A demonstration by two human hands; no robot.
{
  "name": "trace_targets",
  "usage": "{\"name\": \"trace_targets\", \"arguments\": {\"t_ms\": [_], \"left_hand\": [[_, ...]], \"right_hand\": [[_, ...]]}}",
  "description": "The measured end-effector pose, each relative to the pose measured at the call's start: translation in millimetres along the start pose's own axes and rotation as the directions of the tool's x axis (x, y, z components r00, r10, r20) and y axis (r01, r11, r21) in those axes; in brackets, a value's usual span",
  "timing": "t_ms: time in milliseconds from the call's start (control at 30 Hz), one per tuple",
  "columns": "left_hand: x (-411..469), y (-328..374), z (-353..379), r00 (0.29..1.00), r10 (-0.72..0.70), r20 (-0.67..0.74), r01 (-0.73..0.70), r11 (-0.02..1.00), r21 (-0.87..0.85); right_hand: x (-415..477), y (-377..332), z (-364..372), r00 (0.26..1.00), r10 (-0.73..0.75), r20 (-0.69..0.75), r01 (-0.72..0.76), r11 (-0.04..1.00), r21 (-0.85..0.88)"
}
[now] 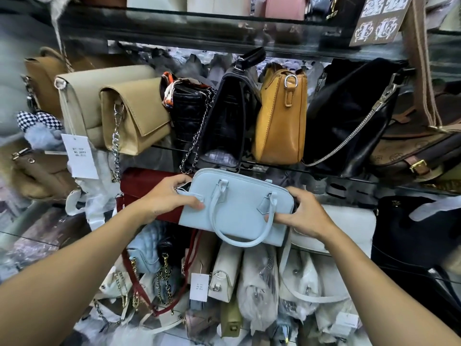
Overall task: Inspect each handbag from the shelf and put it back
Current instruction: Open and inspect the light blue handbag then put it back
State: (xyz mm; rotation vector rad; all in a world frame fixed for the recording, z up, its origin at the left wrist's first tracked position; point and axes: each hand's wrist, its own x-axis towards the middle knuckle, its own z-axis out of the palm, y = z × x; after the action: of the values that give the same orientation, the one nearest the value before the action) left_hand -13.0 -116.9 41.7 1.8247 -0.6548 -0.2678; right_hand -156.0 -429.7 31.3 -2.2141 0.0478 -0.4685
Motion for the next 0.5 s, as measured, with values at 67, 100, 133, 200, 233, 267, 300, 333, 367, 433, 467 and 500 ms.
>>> {"name": "trace_targets", "arguments": {"t_ms": [67,100,133,200,233,267,300,333,367,433,467,500], "left_hand": [[-5,4,-1,1.000,-0.009,0.028,0.010,0.999,-0.041],[-8,6,-1,0.999,-0.012,0.037,0.015,0.998,-0.062],[-10,7,-2,0.999,-0.016,0.051,0.020,0.996,-0.083],[-17,9,-5,0.994,-0.040,0.097,0.053,0.989,-0.141],[-20,10,-7,0.991,-0.055,0.121,0.076,0.982,-0.171],[-23,9,-9,0.987,-0.072,0.142,0.099,0.977,-0.191],[-28,10,-12,0.983,-0.089,0.163,0.121,0.972,-0.199],[-33,9,-15,0.977,-0.105,0.186,0.143,0.968,-0.207],[-40,9,-20,0.971,-0.117,0.207,0.163,0.961,-0.222],[-51,8,-27,0.966,-0.124,0.228,0.189,0.938,-0.292],[-57,8,-32,0.966,-0.118,0.230,0.192,0.924,-0.332],[-63,8,-37,0.969,-0.103,0.226,0.183,0.913,-0.366]], "right_hand": [[-6,-9,-1,1.000,0.015,-0.020,-0.015,0.999,0.042],[-9,-13,-2,0.999,0.023,-0.030,-0.021,0.998,0.066],[-12,-18,-2,0.998,0.033,-0.048,-0.028,0.995,0.093],[-22,-30,-1,0.994,0.062,-0.085,-0.048,0.985,0.163],[-28,-35,-1,0.992,0.075,-0.103,-0.055,0.980,0.190],[-32,-41,0,0.989,0.088,-0.117,-0.062,0.975,0.213],[-39,-47,3,0.986,0.101,-0.133,-0.069,0.972,0.226],[-46,-53,5,0.983,0.114,-0.146,-0.076,0.968,0.240],[-53,-61,9,0.980,0.123,-0.157,-0.080,0.964,0.253],[-68,-78,18,0.976,0.133,-0.172,-0.079,0.955,0.287],[-76,-87,24,0.974,0.133,-0.185,-0.072,0.950,0.303],[-82,-95,31,0.970,0.141,-0.199,-0.069,0.942,0.330]]}}
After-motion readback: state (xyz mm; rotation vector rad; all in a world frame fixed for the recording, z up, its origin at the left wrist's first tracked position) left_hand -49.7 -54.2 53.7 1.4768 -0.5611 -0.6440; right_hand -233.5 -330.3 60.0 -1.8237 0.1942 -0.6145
